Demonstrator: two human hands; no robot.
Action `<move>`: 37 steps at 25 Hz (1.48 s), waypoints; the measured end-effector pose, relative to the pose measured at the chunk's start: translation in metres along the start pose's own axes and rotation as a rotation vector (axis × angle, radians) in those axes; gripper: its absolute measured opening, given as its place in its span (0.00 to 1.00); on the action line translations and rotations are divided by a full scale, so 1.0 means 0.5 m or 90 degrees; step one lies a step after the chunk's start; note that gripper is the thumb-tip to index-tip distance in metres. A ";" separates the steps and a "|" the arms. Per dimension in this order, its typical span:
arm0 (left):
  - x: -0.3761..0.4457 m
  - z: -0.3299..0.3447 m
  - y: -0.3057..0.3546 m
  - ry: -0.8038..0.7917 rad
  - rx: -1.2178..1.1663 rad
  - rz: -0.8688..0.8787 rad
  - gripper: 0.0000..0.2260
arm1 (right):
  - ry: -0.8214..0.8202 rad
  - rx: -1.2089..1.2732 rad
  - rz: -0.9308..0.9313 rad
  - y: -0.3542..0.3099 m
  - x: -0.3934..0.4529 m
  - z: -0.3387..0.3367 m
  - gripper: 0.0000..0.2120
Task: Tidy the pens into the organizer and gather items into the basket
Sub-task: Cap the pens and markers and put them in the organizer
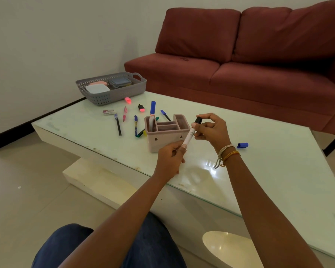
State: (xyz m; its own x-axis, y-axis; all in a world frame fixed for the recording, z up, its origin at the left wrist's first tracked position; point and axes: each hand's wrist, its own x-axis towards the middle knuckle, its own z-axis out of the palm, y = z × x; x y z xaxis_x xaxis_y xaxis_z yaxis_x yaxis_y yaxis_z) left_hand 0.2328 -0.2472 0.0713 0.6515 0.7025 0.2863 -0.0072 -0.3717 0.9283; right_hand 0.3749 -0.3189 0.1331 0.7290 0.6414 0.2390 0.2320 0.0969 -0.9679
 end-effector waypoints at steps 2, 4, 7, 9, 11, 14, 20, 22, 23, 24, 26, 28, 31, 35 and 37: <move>-0.004 -0.015 -0.007 0.071 0.014 0.051 0.05 | 0.037 0.014 -0.054 -0.031 0.016 0.002 0.13; -0.002 -0.041 -0.031 0.157 0.078 0.131 0.06 | 0.056 0.032 -0.113 -0.059 0.035 0.024 0.13; 0.008 -0.090 -0.064 0.288 0.116 0.151 0.09 | 0.070 0.024 -0.202 -0.085 0.067 0.089 0.14; 0.018 -0.116 -0.075 0.319 0.129 0.089 0.14 | 0.059 -0.030 -0.250 -0.097 0.083 0.141 0.14; 0.025 -0.126 -0.076 0.281 0.142 0.016 0.24 | 0.025 -0.118 -0.284 -0.097 0.097 0.183 0.14; 0.033 -0.124 -0.069 0.188 0.245 -0.061 0.36 | -0.033 -0.299 -0.280 -0.083 0.119 0.217 0.12; 0.034 -0.122 -0.067 0.119 0.319 -0.044 0.35 | -0.140 -0.412 -0.199 -0.071 0.131 0.226 0.10; 0.034 -0.123 -0.065 0.118 0.316 -0.050 0.34 | -0.141 -0.417 -0.201 -0.071 0.135 0.227 0.11; 0.034 -0.124 -0.066 0.116 0.312 -0.050 0.34 | -0.137 -0.412 -0.204 -0.069 0.136 0.228 0.11; 0.033 -0.124 -0.066 0.113 0.309 -0.048 0.34 | -0.131 -0.398 -0.204 -0.068 0.137 0.229 0.11; 0.032 -0.124 -0.065 0.097 0.321 -0.056 0.36 | -0.114 -0.362 -0.196 -0.067 0.138 0.227 0.12; 0.036 -0.125 -0.065 0.071 0.371 -0.070 0.37 | -0.095 -0.344 -0.191 -0.072 0.141 0.225 0.11; 0.040 -0.126 -0.064 0.010 0.468 -0.055 0.38 | -0.081 -0.363 -0.185 -0.085 0.149 0.222 0.09; 0.044 -0.130 -0.063 -0.063 0.561 0.000 0.37 | -0.028 -0.421 -0.186 -0.105 0.160 0.226 0.10; 0.041 -0.134 -0.069 -0.057 0.526 0.010 0.33 | 0.014 -0.430 -0.199 -0.112 0.160 0.246 0.10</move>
State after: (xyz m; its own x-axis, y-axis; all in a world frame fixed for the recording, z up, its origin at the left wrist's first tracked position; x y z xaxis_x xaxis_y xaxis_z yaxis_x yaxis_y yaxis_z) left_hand 0.1956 -0.1798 0.0611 0.7142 0.6553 0.2459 0.5196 -0.7318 0.4410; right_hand 0.3408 -0.1794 0.1967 0.5754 0.6446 0.5034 0.7708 -0.2214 -0.5974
